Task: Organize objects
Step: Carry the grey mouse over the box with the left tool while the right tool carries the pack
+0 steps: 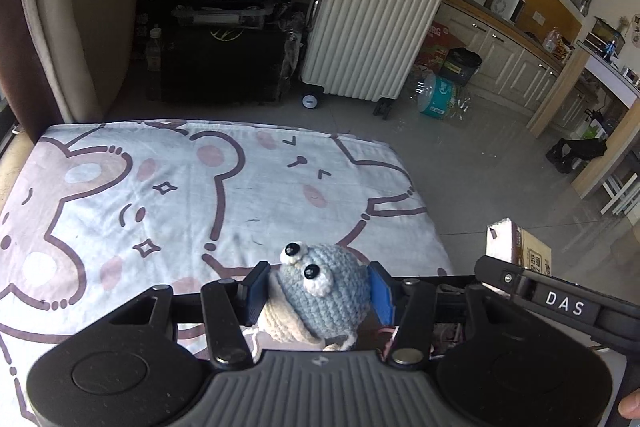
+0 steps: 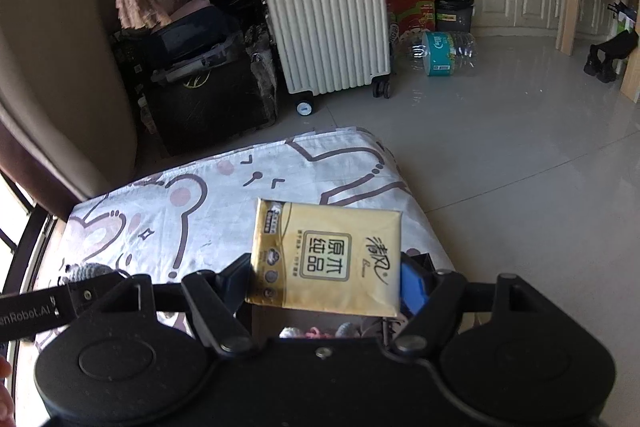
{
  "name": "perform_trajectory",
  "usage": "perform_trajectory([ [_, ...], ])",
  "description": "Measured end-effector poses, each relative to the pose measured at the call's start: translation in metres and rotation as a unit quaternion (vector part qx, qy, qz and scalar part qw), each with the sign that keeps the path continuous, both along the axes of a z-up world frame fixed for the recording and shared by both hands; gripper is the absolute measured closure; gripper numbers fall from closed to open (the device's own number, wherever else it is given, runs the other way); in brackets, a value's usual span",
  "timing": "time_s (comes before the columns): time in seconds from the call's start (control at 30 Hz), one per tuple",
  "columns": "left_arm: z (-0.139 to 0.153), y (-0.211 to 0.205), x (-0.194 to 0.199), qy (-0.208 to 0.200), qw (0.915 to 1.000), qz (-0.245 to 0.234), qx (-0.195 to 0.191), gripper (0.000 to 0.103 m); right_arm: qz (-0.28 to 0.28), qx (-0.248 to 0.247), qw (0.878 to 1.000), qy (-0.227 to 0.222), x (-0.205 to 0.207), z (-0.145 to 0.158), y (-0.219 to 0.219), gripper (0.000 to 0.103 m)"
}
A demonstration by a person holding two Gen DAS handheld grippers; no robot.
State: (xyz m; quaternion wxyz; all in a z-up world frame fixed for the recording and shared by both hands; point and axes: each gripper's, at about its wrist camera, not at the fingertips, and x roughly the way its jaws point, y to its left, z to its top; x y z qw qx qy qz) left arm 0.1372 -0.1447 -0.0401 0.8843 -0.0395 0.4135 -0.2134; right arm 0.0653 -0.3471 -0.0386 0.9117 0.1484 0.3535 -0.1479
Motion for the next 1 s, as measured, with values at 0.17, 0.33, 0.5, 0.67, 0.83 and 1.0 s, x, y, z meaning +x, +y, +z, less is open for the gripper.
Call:
perform_trajectory([
  [0.17,-0.012,-0.022,0.006,0.007,0.9995,-0.027,-0.016,0.050,-0.009,0.029,1.000,-0.004,0.003,-0.010,-0.015,0.028],
  [0.33,-0.026,-0.040,0.013,0.019,0.9984,-0.048,-0.023,0.050,-0.019,0.050,0.999,-0.003,0.010,-0.022,-0.026,0.028],
  [0.5,-0.044,-0.055,0.021,0.038,0.9968,-0.066,-0.025,0.050,-0.036,0.073,0.997,-0.004,0.014,-0.031,-0.042,0.028],
  [0.67,-0.060,-0.068,0.027,0.055,0.9950,-0.080,-0.020,0.050,-0.038,0.095,0.995,-0.003,0.018,-0.039,-0.050,0.028],
  [0.83,-0.074,-0.074,0.031,0.057,0.9944,-0.089,0.003,0.050,-0.029,0.119,0.992,0.006,0.026,-0.048,-0.049,0.028],
  [1.0,-0.084,-0.077,0.032,0.043,0.9923,-0.110,0.036,0.048,-0.015,0.115,0.993,0.014,0.035,-0.053,-0.042,0.028],
])
